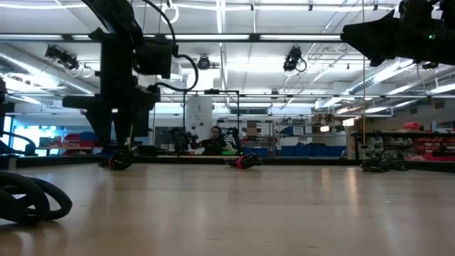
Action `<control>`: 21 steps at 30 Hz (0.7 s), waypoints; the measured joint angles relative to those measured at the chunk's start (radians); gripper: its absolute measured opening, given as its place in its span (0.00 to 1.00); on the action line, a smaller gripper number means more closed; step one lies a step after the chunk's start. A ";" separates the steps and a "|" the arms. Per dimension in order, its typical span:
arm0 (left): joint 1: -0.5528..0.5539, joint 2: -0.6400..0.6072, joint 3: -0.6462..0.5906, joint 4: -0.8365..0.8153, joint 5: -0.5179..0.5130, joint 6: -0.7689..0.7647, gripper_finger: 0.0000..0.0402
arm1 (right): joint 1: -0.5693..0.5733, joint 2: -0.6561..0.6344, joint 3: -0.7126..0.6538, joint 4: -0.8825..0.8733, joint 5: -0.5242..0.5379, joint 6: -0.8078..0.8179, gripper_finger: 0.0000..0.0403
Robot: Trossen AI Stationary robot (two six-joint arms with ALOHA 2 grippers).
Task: Pick and place USB-C Cables
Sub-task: Put the black charger cable into the green bin
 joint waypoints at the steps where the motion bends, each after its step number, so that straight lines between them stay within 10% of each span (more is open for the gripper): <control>1: 0.004 0.017 0.000 0.023 0.008 0.003 0.49 | 0.000 0.000 0.000 0.000 0.000 0.001 0.39; 9: 0.026 0.126 0.000 0.046 0.062 0.024 0.42 | 0.001 0.000 0.000 -0.012 0.000 0.002 0.39; 17: 0.023 0.137 0.001 0.016 0.057 -0.006 0.07 | 0.000 0.000 0.000 0.018 0.001 -0.051 0.39; 21: 0.023 0.137 0.023 0.001 0.054 -0.053 0.05 | 0.000 0.000 0.000 0.061 0.001 -0.107 0.39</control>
